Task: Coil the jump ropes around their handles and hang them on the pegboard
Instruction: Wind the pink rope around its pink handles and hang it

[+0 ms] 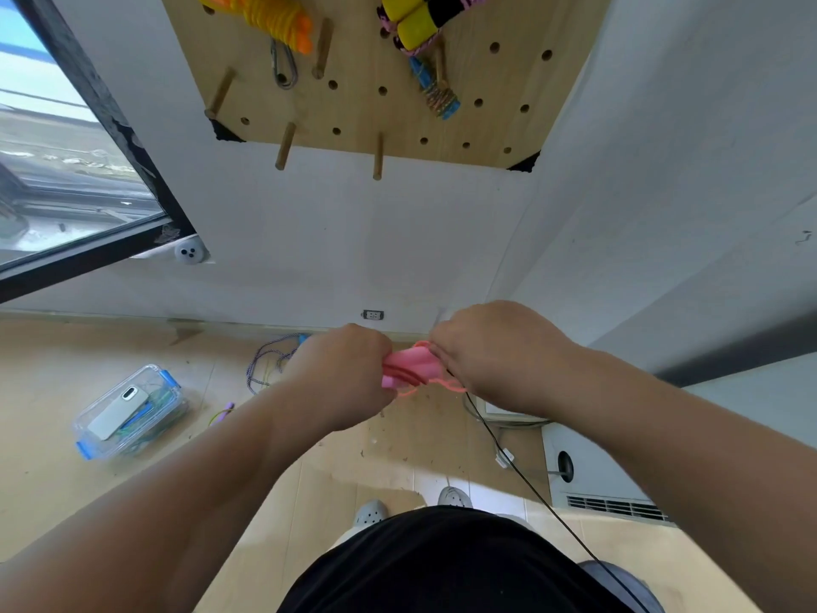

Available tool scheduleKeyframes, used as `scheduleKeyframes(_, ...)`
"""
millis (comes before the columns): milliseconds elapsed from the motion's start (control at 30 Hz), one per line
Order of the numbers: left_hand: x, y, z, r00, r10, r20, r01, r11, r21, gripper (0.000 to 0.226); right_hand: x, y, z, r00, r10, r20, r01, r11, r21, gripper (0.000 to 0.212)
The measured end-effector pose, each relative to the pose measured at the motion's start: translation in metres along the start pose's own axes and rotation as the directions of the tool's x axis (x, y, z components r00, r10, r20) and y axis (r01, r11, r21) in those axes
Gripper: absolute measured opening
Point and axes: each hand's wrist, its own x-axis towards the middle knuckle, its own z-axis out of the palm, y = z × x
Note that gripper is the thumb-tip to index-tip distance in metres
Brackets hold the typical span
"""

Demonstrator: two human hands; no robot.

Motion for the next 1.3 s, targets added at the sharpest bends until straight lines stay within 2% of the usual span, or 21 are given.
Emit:
scheduleKeyframes(100,0.008,-0.004,0.0,0.998,-0.052,-0.019,0.048,0.984,-0.171,0.024,-0.008,-0.008,0.01,0.973,0.143,-0.18,-0.113,0.98,0.164,0.013)
scheduleKeyframes(200,0.01,-0.004,-0.003,0.992,-0.122,-0.009,0.103,0.872,-0.478,0.023,-0.021,-0.014,0.022,0.847,0.227,-0.481,-0.106,0.958,0.265,0.016)
scheduleKeyframes(233,0.009,-0.002,-0.004,0.99,-0.142,-0.002,0.115,0.811,-0.574,0.024,-0.025,-0.015,0.025,0.814,0.261,-0.52,-0.106,0.945,0.308,0.021)
scheduleKeyframes(333,0.003,0.005,-0.005,0.982,-0.182,0.045,0.149,0.612,-0.777,0.023,-0.039,-0.015,0.029,0.779,0.349,-0.521,-0.127,0.901,0.415,0.019)
scheduleKeyframes(433,-0.002,0.006,-0.011,0.978,-0.16,0.134,0.186,0.384,-0.904,0.018,-0.048,-0.01,0.03,0.804,0.461,-0.375,-0.171,0.784,0.597,0.015)
scheduleKeyframes(500,-0.004,0.007,-0.014,0.98,-0.115,0.16,0.191,0.345,-0.919,0.018,-0.051,-0.008,0.031,0.826,0.493,-0.274,-0.215,0.724,0.655,0.012)
scheduleKeyframes(600,-0.004,0.006,-0.012,0.979,-0.129,0.156,0.193,0.365,-0.911,0.02,-0.051,-0.009,0.028,0.846,0.472,-0.247,-0.236,0.748,0.62,0.036)
scheduleKeyframes(667,-0.003,0.003,-0.009,0.975,-0.161,0.155,0.205,0.363,-0.909,0.021,-0.049,-0.006,0.027,0.826,0.472,-0.308,-0.234,0.785,0.573,0.042)
scheduleKeyframes(800,-0.002,-0.002,-0.01,0.967,-0.171,0.189,0.237,0.331,-0.913,0.024,-0.044,0.0,0.033,0.8,0.337,-0.496,-0.199,0.93,0.31,0.012)
scheduleKeyframes(867,-0.005,-0.002,-0.013,0.959,-0.119,0.257,0.278,0.234,-0.932,0.032,-0.043,0.001,0.038,0.781,0.273,-0.562,-0.173,0.959,0.226,0.002)
scheduleKeyframes(900,-0.007,-0.002,-0.015,0.953,-0.081,0.293,0.302,0.169,-0.938,0.037,-0.043,0.0,0.039,0.76,0.254,-0.599,-0.158,0.965,0.209,0.005)
scheduleKeyframes(1000,-0.013,0.002,-0.018,0.932,0.062,0.357,0.359,-0.036,-0.933,0.042,-0.041,-0.005,0.037,0.703,0.26,-0.662,-0.085,0.955,0.285,0.009)
scheduleKeyframes(1067,-0.016,0.004,-0.018,0.922,0.149,0.358,0.377,-0.124,-0.918,0.045,-0.038,-0.011,0.031,0.718,0.385,-0.58,-0.078,0.872,0.484,0.01)
scheduleKeyframes(1133,-0.017,0.004,-0.019,0.913,0.215,0.348,0.387,-0.182,-0.904,0.049,-0.035,-0.017,0.027,0.766,0.468,-0.441,-0.099,0.763,0.639,0.012)
scheduleKeyframes(1200,-0.014,0.0,-0.021,0.904,0.263,0.336,0.396,-0.222,-0.891,0.053,-0.032,-0.02,0.021,0.824,0.48,-0.3,-0.051,0.59,0.806,0.017)
scheduleKeyframes(1267,-0.012,-0.006,-0.023,0.9,0.283,0.332,0.401,-0.236,-0.885,0.056,-0.032,-0.019,0.013,0.846,0.497,-0.194,-0.002,0.367,0.93,0.035)
scheduleKeyframes(1300,-0.012,-0.009,-0.023,0.899,0.288,0.329,0.4,-0.235,-0.886,0.057,-0.032,-0.017,0.01,0.848,0.499,-0.177,0.0,0.335,0.942,0.042)
